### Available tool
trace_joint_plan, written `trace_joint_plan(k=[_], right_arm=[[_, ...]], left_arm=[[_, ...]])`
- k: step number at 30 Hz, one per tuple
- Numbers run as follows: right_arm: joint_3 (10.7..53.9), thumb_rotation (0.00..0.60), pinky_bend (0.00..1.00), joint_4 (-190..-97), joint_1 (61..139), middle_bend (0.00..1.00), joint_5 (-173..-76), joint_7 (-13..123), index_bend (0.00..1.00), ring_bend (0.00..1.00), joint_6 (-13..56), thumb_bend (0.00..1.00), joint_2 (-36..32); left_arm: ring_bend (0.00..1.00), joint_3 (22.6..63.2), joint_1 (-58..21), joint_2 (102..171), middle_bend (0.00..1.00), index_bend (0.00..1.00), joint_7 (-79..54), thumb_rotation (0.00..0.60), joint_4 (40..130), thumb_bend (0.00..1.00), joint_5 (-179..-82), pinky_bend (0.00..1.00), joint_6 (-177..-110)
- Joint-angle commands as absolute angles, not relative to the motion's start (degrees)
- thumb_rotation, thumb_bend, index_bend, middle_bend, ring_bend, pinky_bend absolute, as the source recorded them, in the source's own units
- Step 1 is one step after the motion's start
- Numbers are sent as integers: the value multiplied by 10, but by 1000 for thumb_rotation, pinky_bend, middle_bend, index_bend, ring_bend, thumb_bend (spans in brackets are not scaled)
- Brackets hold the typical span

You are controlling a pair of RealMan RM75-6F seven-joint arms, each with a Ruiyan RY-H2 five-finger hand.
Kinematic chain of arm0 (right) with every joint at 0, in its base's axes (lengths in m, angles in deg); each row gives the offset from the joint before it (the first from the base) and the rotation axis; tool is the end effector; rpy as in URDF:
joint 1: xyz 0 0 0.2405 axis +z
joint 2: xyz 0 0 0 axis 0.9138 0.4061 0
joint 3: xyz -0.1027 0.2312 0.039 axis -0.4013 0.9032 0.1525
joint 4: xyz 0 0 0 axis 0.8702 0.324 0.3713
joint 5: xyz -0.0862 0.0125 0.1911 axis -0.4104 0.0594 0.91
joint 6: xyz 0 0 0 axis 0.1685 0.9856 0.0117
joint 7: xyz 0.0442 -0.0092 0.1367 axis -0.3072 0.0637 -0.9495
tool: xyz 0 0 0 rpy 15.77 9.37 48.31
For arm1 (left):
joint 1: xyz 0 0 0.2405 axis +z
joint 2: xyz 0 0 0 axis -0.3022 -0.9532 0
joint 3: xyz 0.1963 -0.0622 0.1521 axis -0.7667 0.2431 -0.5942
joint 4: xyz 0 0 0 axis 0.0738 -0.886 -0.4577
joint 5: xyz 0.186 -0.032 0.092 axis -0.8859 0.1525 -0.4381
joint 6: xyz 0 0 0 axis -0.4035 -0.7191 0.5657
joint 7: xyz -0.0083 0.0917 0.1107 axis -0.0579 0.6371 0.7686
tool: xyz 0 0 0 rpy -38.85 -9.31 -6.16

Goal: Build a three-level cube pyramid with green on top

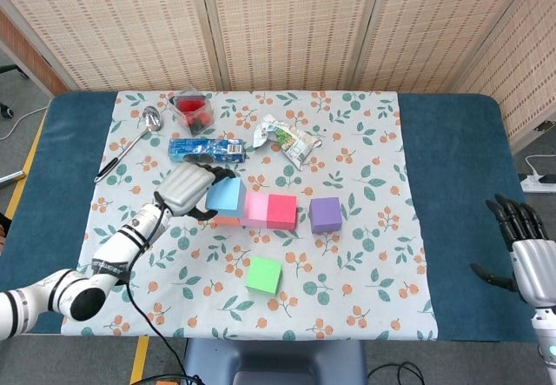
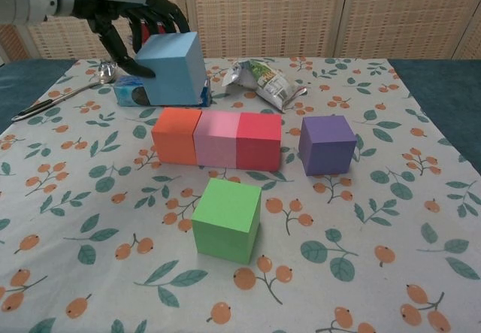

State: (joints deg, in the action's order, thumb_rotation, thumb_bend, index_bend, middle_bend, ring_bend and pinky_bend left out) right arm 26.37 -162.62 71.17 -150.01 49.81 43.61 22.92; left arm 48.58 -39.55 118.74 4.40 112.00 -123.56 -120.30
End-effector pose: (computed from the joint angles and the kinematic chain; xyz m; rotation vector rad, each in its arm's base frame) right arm -0.3039 -0.1875 0.1937 1.3808 -0.8766 0.9936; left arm -0.0666 0.3833 0.0807 -2.0501 -0.8508 -0.9069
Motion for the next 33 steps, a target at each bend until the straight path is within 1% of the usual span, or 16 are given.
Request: trace_joint_plan(k=[1,9,15,18,25,33], right_arm=[[263,600,5,-1626,711,0,-1500,498,0,0,436,0,230],[260,600,5,-1624,708,0,-1503,493,0,0,439,0,230],[259,600,5,-1621,704,0,-1505,488,0,0,444,0,230],[258,600,5,-1619,702,0,-1504,485,0,0,445,0,231],[257,600,5,-1615,701,0,-1505,480,0,0,443,0,231],[258,600,5,-1613,700,0,-1502,478,0,0,443,0,232]], left_arm=[[525,475,-443,1226,506,391,107,600,1105,309,-1155,403,-1212],[515,454,-509,1264,487,364,206,600,1110,311,-1010,392,-1269],[511,444,-545,1282,478,355,258,600,1112,311,-930,388,-1309],[511,440,-556,1291,477,346,275,600,1114,311,-907,388,-1322],[511,433,-567,1308,476,341,290,600,1108,311,-889,388,-1335],[500,434,-566,1312,467,338,285,600,1099,312,-888,374,-1331]])
